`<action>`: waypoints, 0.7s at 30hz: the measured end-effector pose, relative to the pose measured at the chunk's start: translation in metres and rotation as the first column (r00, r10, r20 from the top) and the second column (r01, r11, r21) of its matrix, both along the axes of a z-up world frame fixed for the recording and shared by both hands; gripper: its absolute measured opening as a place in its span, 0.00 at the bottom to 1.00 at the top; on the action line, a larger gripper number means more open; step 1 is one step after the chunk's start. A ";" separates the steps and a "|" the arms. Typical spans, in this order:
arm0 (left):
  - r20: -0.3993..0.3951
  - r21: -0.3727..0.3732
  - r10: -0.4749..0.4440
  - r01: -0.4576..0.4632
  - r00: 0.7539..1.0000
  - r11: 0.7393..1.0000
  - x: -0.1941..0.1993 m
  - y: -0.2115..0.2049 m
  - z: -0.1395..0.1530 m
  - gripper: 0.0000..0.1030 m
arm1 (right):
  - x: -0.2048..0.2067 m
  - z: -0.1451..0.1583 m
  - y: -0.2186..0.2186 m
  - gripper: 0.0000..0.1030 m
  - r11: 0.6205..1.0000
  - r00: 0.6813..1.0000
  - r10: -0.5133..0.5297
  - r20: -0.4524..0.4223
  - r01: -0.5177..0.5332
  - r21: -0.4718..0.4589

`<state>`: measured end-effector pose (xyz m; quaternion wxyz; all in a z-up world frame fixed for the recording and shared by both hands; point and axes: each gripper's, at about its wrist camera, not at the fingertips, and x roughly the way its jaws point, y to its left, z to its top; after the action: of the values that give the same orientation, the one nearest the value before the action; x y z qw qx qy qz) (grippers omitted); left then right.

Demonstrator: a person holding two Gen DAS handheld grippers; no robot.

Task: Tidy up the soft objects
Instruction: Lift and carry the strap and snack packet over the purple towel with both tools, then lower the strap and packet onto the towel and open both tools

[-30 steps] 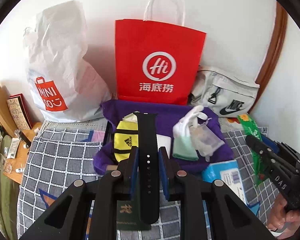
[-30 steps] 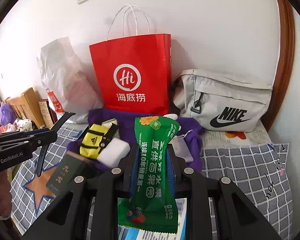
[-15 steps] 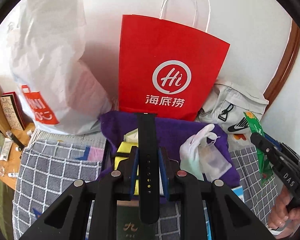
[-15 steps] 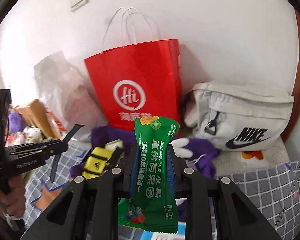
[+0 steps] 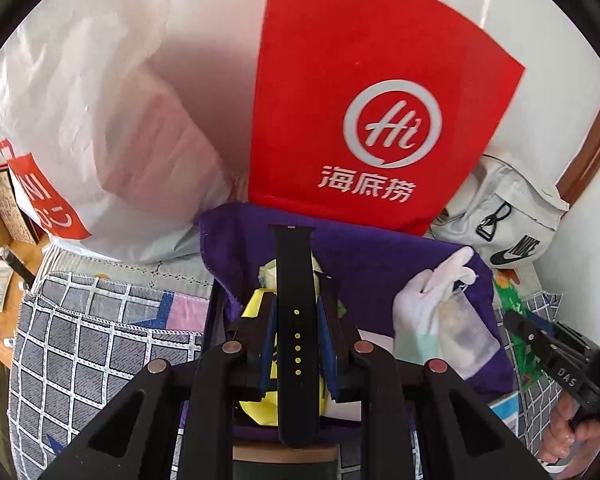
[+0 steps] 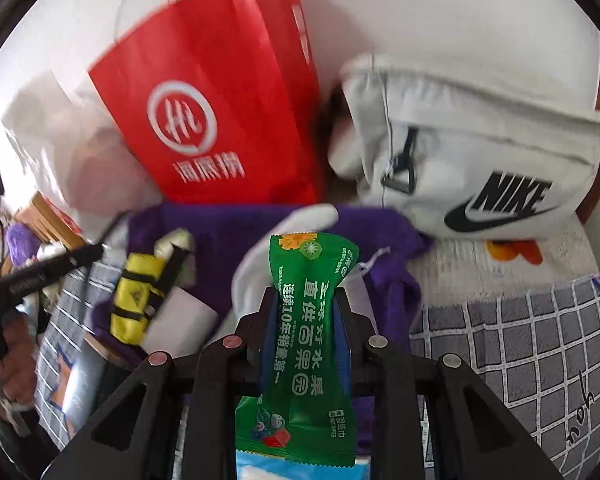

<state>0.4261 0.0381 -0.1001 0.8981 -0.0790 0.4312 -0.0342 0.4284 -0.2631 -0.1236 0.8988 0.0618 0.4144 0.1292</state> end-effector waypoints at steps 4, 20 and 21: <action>-0.027 -0.006 0.011 -0.011 1.000 1.000 0.006 0.006 -0.009 0.19 | 0.007 -0.013 0.004 0.25 1.000 0.999 0.026 -0.035 -0.026 0.008; -0.094 -0.020 -0.009 0.007 0.996 1.000 0.019 0.000 -0.032 0.19 | 0.026 -0.040 -0.006 0.27 1.000 0.995 -0.024 -0.100 0.025 0.003; -0.098 -0.019 -0.006 0.004 0.995 1.000 0.019 0.000 -0.034 0.19 | 0.026 -0.041 -0.007 0.27 1.000 0.994 -0.022 -0.104 0.022 -0.001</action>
<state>0.4455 0.0382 -0.1337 0.8751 -0.0879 0.4745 -0.0364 0.4543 -0.2697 -0.1648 0.8772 0.0732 0.4600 0.1162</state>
